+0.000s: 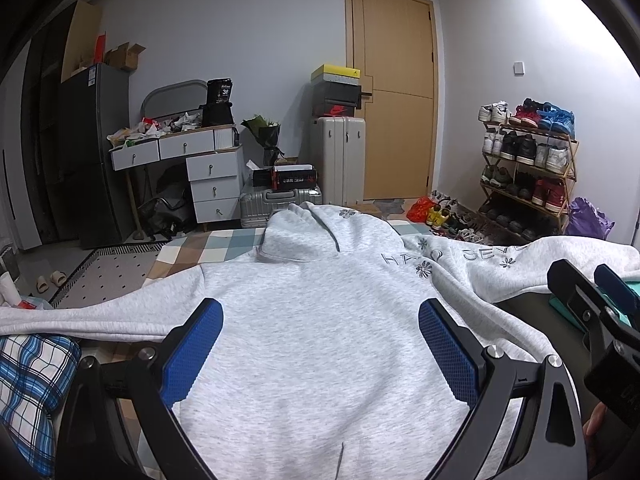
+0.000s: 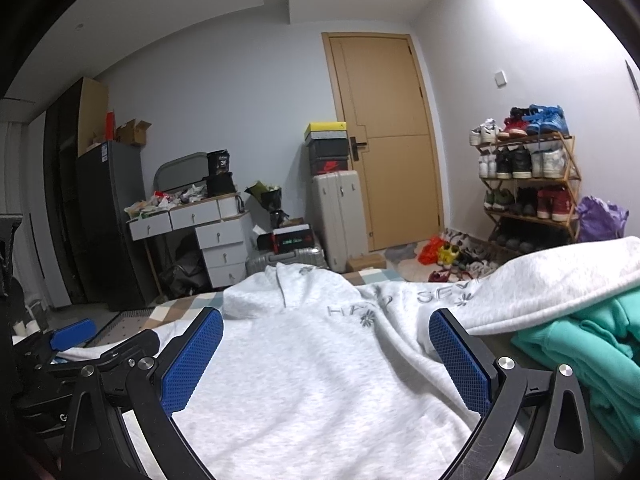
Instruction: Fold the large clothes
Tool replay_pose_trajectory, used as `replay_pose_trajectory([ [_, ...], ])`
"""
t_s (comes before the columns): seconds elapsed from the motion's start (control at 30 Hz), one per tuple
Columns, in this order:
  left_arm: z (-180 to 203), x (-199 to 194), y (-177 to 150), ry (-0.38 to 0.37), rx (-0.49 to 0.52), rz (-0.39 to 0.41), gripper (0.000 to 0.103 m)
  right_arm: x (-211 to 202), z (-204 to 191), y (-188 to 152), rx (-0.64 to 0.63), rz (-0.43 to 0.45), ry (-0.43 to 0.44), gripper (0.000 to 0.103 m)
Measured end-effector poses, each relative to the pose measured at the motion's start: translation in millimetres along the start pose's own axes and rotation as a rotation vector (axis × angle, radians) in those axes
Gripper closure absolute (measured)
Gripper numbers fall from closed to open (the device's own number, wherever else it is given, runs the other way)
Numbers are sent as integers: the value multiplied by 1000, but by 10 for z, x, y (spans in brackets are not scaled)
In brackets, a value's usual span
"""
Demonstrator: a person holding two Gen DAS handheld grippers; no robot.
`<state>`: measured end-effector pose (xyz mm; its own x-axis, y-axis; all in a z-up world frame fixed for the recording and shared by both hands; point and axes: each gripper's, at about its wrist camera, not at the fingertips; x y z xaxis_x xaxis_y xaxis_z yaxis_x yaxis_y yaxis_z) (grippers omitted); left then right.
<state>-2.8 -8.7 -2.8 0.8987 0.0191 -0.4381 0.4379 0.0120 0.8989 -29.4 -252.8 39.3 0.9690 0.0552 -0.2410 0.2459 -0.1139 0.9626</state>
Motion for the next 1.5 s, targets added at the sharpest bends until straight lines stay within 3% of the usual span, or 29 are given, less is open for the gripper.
replay_pose_trajectory([
  [1.5, 8, -7, -30, 27, 15, 7, 7, 63, 72, -44, 6, -15, -23, 0],
])
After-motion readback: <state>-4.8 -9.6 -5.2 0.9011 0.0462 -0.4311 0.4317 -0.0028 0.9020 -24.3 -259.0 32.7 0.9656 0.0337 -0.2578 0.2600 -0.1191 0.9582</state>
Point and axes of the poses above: each gripper's, at about its wrist camera, not at the fingertips, and x roughly the way its jaws point, z to its right, y to its top, and after that the axes turned 1 degree about y, right-handed
